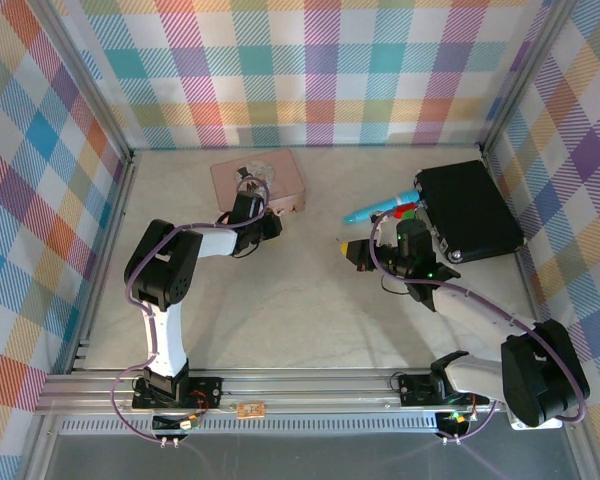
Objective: Unlock a padlock with a key
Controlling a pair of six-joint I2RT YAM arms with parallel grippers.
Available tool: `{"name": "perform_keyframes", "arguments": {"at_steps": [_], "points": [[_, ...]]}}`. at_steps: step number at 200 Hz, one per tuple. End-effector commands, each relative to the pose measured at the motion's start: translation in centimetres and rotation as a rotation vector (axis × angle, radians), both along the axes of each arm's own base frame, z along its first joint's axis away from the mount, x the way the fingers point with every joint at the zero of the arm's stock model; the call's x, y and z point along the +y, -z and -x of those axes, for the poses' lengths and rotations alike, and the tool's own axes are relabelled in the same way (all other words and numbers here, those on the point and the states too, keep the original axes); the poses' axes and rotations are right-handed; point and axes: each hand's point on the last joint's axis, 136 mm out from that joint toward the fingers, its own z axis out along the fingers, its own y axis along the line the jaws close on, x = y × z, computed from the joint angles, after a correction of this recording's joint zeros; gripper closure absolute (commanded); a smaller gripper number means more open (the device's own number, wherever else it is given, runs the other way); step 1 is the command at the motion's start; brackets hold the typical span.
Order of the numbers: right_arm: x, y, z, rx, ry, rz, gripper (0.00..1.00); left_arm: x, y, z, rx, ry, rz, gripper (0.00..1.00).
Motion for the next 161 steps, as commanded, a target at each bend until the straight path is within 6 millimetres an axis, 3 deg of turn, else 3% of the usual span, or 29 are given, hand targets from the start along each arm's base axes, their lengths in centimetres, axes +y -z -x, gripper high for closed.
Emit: {"name": "perform_keyframes", "arguments": {"at_steps": [1,35,69,147,161], "points": [[-0.3,0.1,-0.6,0.010,0.024,0.008,1.00,-0.2,2.0,1.7,0.074,0.012,0.009,0.98],[0.1,0.9,-0.8,0.063,0.024,-0.002,1.00,-2.0,-1.5,2.3,0.065,-0.013,0.225,1.00],[1.0,3.1,-1.5,0.122,0.024,-0.048,1.00,-3.1,-4.3,2.8,0.042,-0.062,0.423,1.00],[6.4,5.3,-0.7,0.216,-0.089,-0.151,1.00,-5.5,-8.8,5.2,0.000,-0.105,0.719,1.00],[7.2,4.9,-0.8,0.211,-0.105,-0.204,1.00,-5.9,-9.6,5.5,-0.005,-0.093,0.744,1.00]]}}
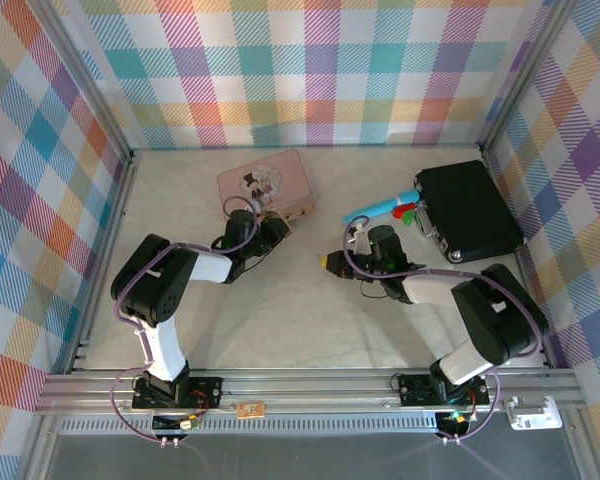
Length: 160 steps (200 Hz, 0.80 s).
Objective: Unlock a padlock with a key
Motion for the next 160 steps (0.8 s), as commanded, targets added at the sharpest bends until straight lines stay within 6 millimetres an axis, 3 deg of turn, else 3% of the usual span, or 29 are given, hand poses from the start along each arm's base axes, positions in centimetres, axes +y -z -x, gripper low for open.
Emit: {"name": "perform_keyframes", "arguments": {"at_steps": [1,44,110,160], "points": [[2.2,-2.7,-0.7,-0.038,-0.028,-0.143,1.00,-2.1,-4.1,1.2,-0.031,0.040,0.180,1.00],[4.0,-3.4,-1.2,-0.031,-0.071,-0.202,1.00,-2.1,-5.8,1.9,-0.065,0.037,0.190,1.00],[5.4,-3.9,-2.8,-0.035,-0.091,-0.227,1.00,-2.2,-6.4,2.0,-0.097,0.036,0.199,1.00],[5.3,-2.7,-3.4,-0.007,-0.061,-0.211,1.00,-2.1,-6.4,1.9,-0.105,0.023,0.230,1.00]]}}
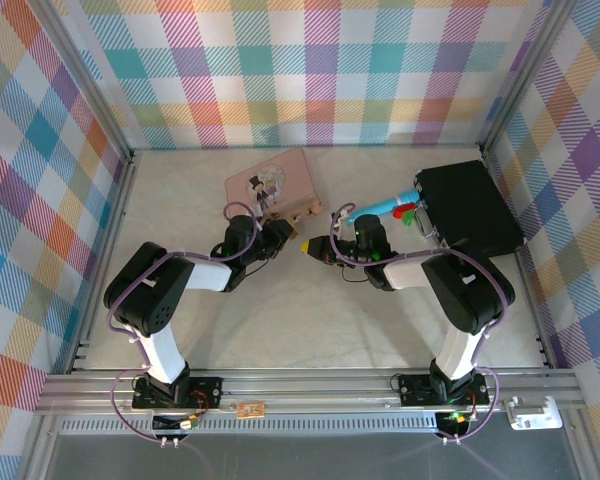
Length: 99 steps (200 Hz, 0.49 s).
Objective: Unlock a padlock with a key
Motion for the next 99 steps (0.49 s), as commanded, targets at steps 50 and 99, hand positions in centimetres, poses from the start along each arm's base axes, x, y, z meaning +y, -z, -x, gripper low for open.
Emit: {"name": "perform_keyframes", "arguments": {"at_steps": [50,99], "points": [[0.8,-0.7,-0.7,-0.013,-0.001,-0.051,1.00,-1.0,-3.7,-0.1,-0.113,0.012,0.108,1.00],[0.9,-1.5,-0.9,-0.029,0.004,-0.063,1.00,-0.9,-3.7,0.0,-0.116,0.012,0.086,1.00]]}}
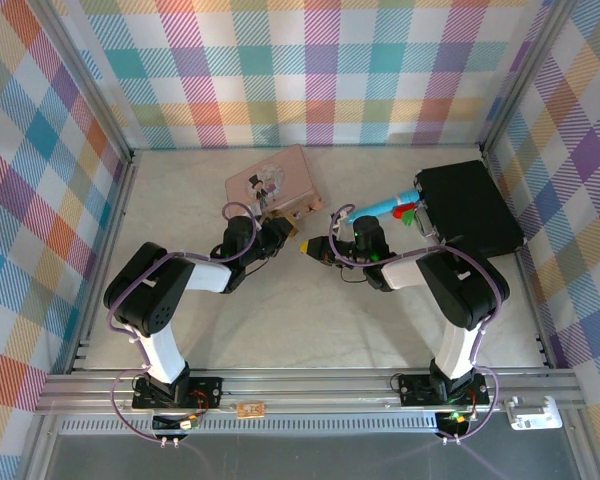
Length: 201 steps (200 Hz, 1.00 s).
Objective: Unlock a padlock with a key
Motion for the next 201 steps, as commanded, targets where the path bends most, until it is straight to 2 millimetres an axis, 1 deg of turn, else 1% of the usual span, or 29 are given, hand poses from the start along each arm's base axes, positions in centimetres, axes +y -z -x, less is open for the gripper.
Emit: {"name": "perform_keyframes", "arguments": {"at_steps": [1,56,70,125,175,201], "points": [[0.6,-2.0,-0.6,-0.051,-0.005,-0.042,1.00,-0.8,-2.9,0.1,-0.094,0.018,0.048,1.00],[0.9,-1.9,-1.2,-0.050,0.011,-0.053,1.00,-1.2,-3.0,0.3,-0.097,0.029,0.054,1.00],[0.9,-2.1,-1.3,-0.061,0.011,-0.059,1.00,-1.2,-2.9,0.5,-0.096,0.031,0.051,1.00],[0.8,-1.4,-1.7,-0.042,0.032,-0.039,1.00,-1.2,-3.5,0.7,-0.107,0.034,0.060,1.00],[1.1,-1.8,-2.3,-0.045,0.038,-0.042,1.00,-1.6,-4.2,1.1,-0.122,0.055,0.071,1.00],[1.1,-2.1,-2.5,-0.048,0.041,-0.042,1.00,-1.9,-4.3,1.5,-0.125,0.074,0.069,1.00]]}}
